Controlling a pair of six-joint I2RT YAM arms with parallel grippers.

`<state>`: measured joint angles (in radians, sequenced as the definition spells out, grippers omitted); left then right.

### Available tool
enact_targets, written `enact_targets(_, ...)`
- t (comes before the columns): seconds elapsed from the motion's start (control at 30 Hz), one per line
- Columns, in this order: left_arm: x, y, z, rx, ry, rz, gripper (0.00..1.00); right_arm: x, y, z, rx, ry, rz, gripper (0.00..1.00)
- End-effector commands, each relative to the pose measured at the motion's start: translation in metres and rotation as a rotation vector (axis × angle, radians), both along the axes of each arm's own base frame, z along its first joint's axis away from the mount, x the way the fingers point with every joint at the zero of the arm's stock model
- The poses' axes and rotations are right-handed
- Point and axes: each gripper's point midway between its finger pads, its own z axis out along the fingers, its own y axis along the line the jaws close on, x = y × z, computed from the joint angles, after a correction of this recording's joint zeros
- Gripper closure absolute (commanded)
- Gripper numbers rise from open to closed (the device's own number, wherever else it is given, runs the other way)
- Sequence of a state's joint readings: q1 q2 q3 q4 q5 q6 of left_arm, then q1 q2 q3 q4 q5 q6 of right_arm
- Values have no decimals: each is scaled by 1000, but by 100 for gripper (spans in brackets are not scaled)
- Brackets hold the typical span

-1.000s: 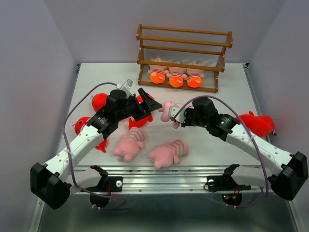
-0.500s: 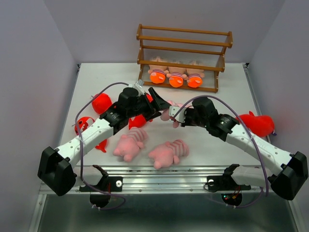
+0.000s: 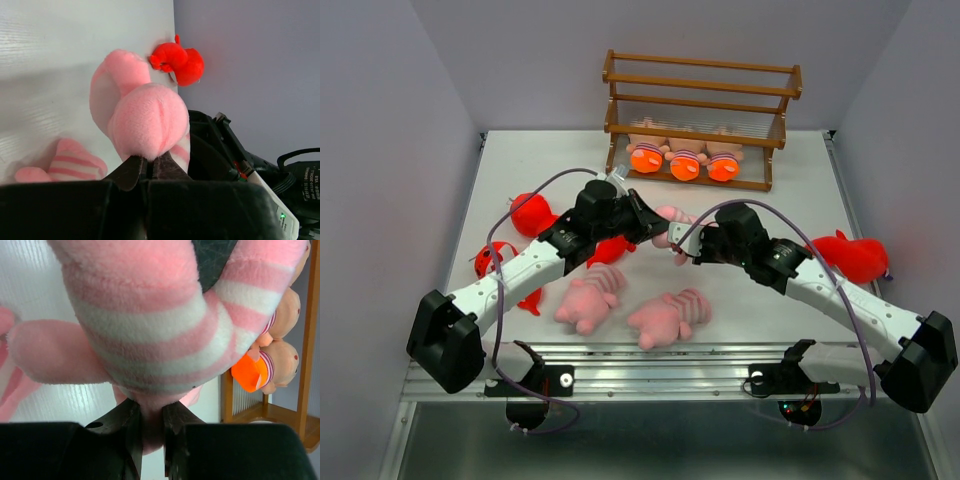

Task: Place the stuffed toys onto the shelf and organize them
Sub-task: Pass the stuffed toy from the right arm to the left, then pass the stuffed toy from the left arm to the right

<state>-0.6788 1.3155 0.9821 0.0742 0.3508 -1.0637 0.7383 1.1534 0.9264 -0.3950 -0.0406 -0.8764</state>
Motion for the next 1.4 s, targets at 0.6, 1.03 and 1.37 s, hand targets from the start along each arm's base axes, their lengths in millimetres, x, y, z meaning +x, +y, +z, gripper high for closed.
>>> enact_targets(0.6, -17, 63, 55, 470, -1004, -114, 100, -41, 1, 68, 461, 351, -40, 0)
enact_targets(1.03, -32, 69, 53, 955, -1536, -135, 100, -3, -5, 128, 905, 685, -425, 0)
enact_targets(1.37, -43, 49, 62, 1260, -1770, -77, 100, -9, 16, 118, 1165, 1273, -364, 0)
